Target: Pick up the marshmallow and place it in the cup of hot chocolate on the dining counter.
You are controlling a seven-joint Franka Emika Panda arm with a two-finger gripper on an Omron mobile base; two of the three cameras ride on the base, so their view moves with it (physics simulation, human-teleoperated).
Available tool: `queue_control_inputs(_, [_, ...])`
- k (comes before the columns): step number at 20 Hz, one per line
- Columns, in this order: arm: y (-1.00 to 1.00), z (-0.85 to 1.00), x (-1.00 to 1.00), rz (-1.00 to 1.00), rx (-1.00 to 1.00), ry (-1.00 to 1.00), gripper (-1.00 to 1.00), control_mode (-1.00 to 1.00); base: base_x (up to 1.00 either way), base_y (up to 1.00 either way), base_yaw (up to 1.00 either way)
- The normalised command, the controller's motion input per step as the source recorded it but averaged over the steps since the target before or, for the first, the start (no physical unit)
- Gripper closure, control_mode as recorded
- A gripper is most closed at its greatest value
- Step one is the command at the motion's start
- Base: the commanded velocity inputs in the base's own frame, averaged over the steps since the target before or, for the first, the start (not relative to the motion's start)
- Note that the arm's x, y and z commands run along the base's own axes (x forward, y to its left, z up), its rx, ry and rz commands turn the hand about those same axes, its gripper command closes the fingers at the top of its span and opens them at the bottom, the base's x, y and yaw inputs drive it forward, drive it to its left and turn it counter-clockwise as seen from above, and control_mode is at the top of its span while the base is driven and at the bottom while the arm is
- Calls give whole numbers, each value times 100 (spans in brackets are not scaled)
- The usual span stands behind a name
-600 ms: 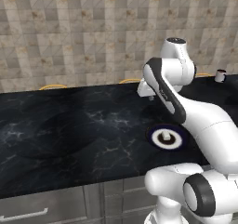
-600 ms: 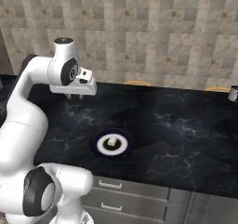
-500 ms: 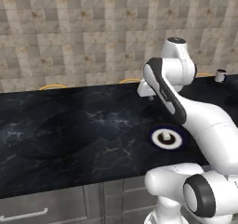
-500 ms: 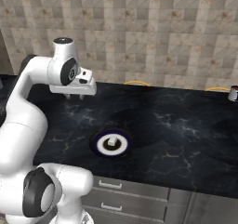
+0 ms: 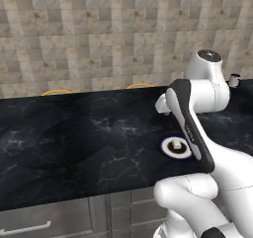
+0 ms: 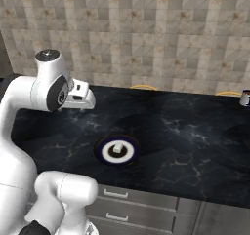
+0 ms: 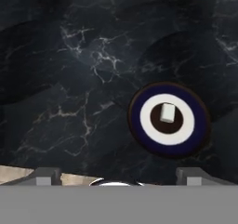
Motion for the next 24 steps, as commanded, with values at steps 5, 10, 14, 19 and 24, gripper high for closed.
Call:
queue_control_inputs(5, [-43, -5, -16, 2, 10, -12, -100, -100, 0, 0, 0])
queue_control_inputs(10, [-38, -5, 0, 1, 6, 3, -100, -100, 0, 0, 0])
queue_control_inputs(14, [-33, -14, 6, 0, 1, 8, -100, -100, 0, 0, 0])
queue_control_inputs(19, [-19, -6, 37, 0, 1, 35, -100, -100, 0, 0, 0])
queue_control_inputs(24, [-30, -14, 12, 0, 0, 15, -100, -100, 0, 0, 0])
